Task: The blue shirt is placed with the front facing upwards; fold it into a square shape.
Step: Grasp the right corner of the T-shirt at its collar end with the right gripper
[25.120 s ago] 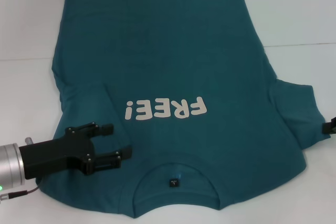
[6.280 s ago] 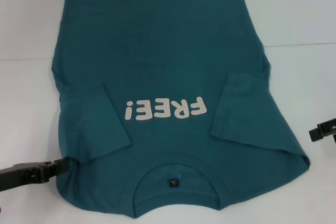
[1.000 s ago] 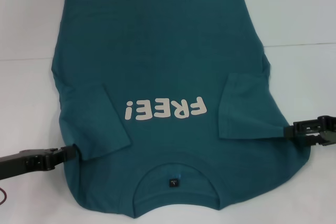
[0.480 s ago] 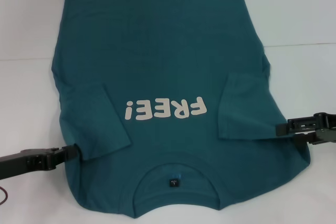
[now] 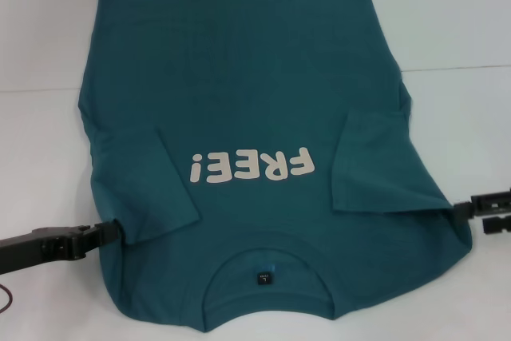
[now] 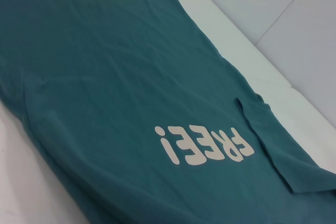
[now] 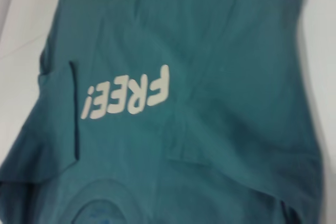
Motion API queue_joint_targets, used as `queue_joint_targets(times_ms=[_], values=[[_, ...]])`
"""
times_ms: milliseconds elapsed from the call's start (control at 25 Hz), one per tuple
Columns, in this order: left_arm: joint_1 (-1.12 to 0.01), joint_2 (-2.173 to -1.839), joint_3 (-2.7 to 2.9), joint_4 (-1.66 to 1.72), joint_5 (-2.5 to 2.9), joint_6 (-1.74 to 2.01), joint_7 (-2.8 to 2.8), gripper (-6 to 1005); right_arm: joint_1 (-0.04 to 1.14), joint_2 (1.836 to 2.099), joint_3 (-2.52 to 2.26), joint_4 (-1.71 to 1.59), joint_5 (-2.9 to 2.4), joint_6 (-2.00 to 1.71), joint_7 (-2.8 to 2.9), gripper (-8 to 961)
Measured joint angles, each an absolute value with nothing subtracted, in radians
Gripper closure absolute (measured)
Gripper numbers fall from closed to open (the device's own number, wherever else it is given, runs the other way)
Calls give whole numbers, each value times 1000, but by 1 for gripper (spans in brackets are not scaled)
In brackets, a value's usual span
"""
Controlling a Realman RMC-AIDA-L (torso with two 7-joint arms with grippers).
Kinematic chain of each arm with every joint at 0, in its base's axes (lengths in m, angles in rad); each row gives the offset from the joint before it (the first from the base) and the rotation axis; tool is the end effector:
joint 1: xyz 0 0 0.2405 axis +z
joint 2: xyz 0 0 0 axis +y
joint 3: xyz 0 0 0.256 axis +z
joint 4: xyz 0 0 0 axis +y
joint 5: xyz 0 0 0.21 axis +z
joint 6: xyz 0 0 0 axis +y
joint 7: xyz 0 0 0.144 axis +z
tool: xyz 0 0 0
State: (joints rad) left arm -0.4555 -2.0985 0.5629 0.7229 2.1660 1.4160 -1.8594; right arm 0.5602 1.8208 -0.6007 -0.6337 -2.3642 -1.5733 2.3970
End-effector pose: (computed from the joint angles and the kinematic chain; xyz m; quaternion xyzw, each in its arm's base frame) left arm -0.3163 0.3216 0.0116 -0.8312 -0.4833 -0.2087 0.1788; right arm 0.3372 0.3375 0.0981 -0.7364 0.6571 0.0962 0.1288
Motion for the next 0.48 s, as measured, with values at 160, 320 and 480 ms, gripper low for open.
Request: queue_joint_targets(times_ms=[160,320,480], values=[[-456,-2099,564,722,2166,1416,-1859,951,560,1822,-599,-632,-2415,-1554,2401,80],[-455,-2098,564,722,2166,1416,-1859,950,562,1826,-603,-626,-2429,-1545,2402,90],[-456,-2098,564,722,2166,1416,-1859,950,560,1831,-605,-624,-2435,-1537,2402,99]])
